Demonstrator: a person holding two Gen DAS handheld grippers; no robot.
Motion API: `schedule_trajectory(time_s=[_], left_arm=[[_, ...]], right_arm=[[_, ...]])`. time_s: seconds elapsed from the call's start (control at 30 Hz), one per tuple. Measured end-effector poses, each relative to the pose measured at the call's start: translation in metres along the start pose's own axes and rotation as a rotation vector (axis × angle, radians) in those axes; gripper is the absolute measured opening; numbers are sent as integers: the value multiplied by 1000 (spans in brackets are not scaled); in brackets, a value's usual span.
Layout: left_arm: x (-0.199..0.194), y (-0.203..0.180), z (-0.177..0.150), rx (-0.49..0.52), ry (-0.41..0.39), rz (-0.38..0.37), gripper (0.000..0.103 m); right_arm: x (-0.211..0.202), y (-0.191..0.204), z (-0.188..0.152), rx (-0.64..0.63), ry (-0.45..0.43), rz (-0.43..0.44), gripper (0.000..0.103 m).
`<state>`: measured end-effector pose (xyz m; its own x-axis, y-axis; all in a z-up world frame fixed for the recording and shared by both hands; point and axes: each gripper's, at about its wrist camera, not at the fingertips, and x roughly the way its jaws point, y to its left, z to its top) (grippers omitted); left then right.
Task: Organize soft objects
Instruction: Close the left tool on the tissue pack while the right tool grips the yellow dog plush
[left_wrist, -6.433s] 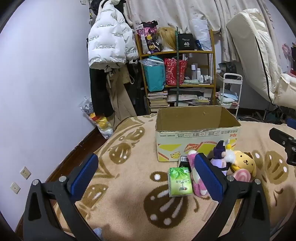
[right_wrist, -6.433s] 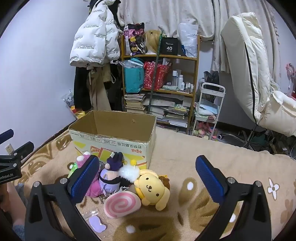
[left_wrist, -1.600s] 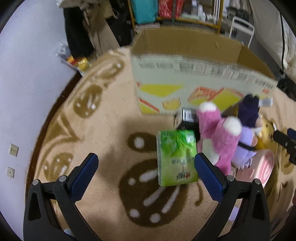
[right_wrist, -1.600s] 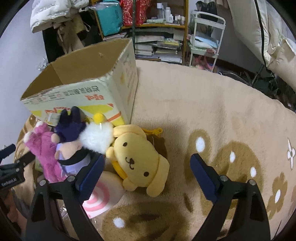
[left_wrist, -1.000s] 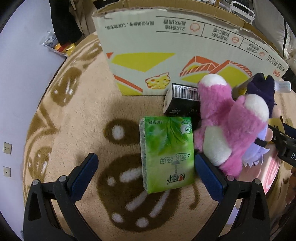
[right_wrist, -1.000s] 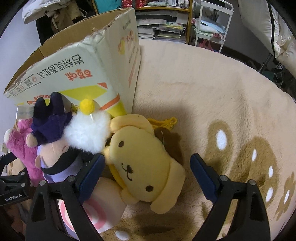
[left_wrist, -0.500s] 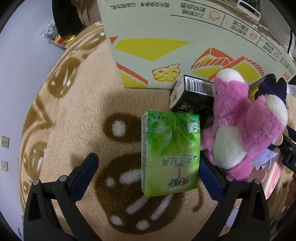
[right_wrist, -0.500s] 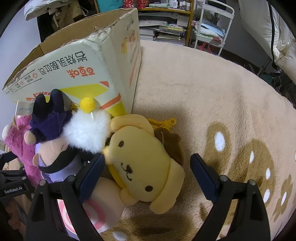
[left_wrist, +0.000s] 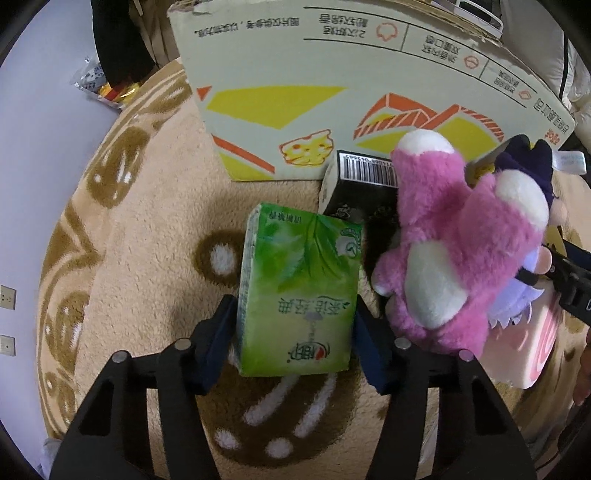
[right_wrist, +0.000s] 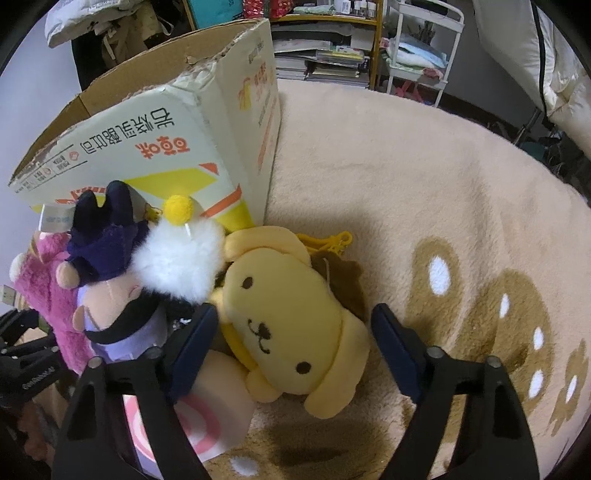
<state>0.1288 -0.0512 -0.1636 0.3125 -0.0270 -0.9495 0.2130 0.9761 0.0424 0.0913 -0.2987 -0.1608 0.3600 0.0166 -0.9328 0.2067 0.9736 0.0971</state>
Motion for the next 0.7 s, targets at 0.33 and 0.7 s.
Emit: schedule_trajectory(time_s=[0.33,0.7], left_arm=[[-13,4,-13,-48,-24,-3,54],[-47,15,-28,-126,-134,-4,53]], right_arm=[[-4,-4,-2,16,1,0,64],[-21,0,-6,-17,-52,-41,52]])
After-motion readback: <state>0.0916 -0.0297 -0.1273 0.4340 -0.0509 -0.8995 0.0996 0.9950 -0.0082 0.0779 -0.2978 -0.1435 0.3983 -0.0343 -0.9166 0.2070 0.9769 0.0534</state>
